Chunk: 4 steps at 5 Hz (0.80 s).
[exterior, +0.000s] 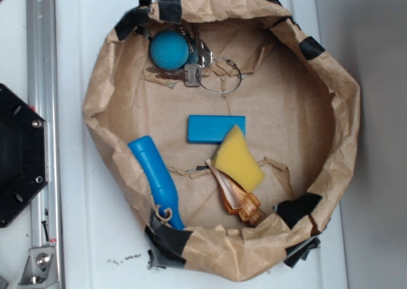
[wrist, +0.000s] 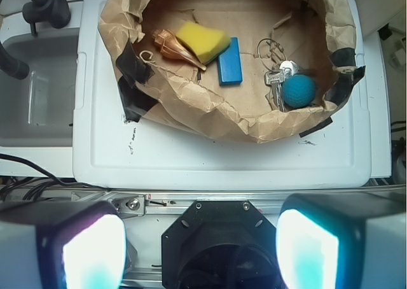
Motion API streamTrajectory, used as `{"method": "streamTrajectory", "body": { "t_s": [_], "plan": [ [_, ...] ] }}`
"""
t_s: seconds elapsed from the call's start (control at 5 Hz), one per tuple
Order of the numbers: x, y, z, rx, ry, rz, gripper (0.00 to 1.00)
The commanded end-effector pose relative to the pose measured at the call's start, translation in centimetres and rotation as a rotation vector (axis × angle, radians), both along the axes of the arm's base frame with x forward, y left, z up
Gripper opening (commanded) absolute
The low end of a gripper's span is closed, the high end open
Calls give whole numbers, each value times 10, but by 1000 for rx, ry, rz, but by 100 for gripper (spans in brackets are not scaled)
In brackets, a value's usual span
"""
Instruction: Grab the blue ball.
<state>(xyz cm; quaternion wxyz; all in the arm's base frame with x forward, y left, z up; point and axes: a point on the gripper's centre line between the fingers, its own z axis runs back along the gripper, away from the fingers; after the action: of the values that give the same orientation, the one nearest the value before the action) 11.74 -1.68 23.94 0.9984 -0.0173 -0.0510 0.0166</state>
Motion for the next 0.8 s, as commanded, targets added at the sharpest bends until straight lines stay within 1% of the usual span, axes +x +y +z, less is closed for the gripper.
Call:
{"method": "streamTrajectory", "body": {
  "t_s": [0.0, 0.2, 0.4, 0.6],
  "plan": [
    [0, 0, 0, 0, 0, 0, 100],
    [42, 27, -30, 70, 96, 84, 100],
    [82, 40, -49, 175, 113, 33, 100],
    [117, 57, -79, 226, 97, -46, 100]
  ]
}}
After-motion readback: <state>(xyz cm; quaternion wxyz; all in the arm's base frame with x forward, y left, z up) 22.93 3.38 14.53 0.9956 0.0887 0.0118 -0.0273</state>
